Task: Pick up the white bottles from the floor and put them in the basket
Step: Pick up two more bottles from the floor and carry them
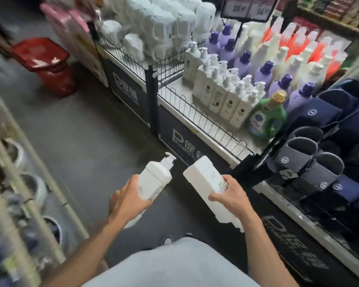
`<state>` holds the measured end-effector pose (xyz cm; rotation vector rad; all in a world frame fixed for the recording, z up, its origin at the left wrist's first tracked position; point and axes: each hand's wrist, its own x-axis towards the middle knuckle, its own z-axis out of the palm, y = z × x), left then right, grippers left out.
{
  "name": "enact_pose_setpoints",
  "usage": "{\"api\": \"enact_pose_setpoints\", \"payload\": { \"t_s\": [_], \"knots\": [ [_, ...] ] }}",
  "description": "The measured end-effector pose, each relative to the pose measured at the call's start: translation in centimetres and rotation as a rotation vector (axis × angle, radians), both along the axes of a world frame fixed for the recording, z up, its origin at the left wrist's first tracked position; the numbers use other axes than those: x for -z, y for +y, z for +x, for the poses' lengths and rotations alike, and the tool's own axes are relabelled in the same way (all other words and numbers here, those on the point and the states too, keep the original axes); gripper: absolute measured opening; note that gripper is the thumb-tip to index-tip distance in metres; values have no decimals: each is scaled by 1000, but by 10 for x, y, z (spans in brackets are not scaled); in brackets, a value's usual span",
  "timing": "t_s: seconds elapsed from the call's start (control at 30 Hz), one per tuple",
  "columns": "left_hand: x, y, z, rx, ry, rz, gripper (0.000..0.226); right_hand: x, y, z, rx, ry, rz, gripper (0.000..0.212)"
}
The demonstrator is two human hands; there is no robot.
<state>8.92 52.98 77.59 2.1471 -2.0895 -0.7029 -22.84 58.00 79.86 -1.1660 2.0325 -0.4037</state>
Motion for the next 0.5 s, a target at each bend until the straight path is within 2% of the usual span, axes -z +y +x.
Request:
{"api": "enact_pose_setpoints", "payload": {
  "t_s": [0.5],
  "knots": [
    [8, -90, 56, -466, -36, 43, 68, 22, -221, 60, -475, -32, 63, 71]
  ]
}}
